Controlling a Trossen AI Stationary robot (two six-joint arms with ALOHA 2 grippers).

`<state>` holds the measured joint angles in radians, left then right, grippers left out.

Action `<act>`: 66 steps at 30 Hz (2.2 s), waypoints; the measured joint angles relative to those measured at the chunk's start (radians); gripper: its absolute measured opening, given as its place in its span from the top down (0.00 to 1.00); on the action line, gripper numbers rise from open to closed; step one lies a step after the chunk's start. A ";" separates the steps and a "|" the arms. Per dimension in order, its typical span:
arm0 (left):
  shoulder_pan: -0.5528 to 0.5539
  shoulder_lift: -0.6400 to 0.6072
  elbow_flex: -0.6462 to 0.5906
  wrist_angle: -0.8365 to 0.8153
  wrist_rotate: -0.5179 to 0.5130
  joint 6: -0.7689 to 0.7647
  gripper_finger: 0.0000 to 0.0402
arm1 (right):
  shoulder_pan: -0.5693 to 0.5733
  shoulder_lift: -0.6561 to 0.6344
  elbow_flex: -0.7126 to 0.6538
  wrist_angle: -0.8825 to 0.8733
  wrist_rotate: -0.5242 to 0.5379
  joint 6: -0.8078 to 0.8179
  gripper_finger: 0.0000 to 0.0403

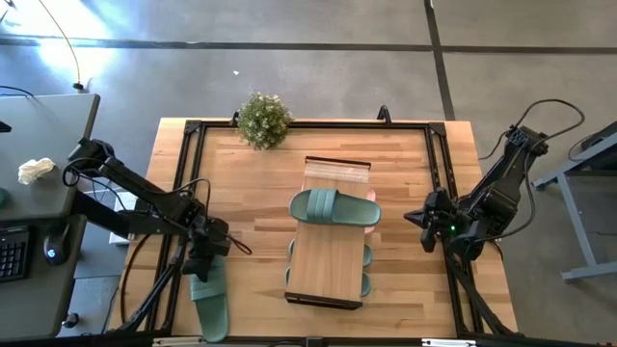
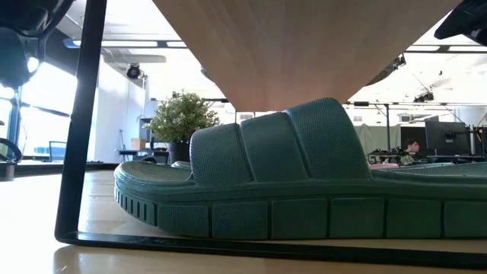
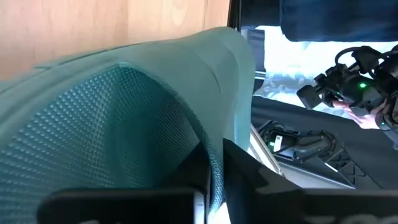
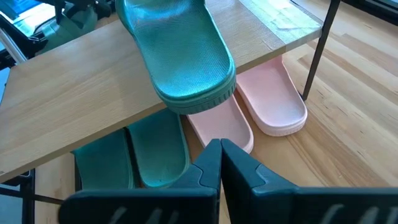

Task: Pick and place slides into the shelf
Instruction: Put the green slipper on the shelf

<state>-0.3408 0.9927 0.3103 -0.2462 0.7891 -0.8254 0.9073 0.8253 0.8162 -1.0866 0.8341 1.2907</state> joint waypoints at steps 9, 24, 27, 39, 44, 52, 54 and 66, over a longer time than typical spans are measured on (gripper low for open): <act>0.000 -0.003 0.030 0.133 0.030 -0.023 0.97 | 0.000 0.000 0.000 0.000 0.000 -0.005 1.00; 0.000 -0.137 0.387 0.140 -0.272 0.037 0.99 | 0.000 0.000 0.000 0.000 0.000 -0.008 1.00; 0.001 -0.143 0.460 0.141 -0.461 0.038 0.99 | 0.000 0.000 0.000 0.006 0.000 -0.008 1.00; 0.001 -0.058 0.575 0.123 -0.988 -0.205 0.99 | 0.000 -0.003 0.000 0.055 0.000 0.031 1.00; 0.000 0.030 0.575 0.131 -0.984 -0.376 0.99 | 0.000 -0.003 0.000 0.083 -0.005 0.127 1.00; 0.045 0.160 0.575 0.166 -0.980 -0.496 0.99 | 0.000 -0.002 0.000 0.121 -0.068 0.139 1.00; 0.063 0.180 0.575 0.199 -0.979 -0.497 1.00 | 0.000 -0.002 0.000 0.121 -0.068 0.124 1.00; 0.099 0.257 0.576 0.247 -0.926 -0.580 0.99 | 0.000 -0.002 0.000 0.119 -0.067 0.078 1.00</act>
<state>-0.2420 1.2502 0.8860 0.0009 -0.1366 -1.4056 0.9077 0.8230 0.8160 -0.9672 0.7670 1.3683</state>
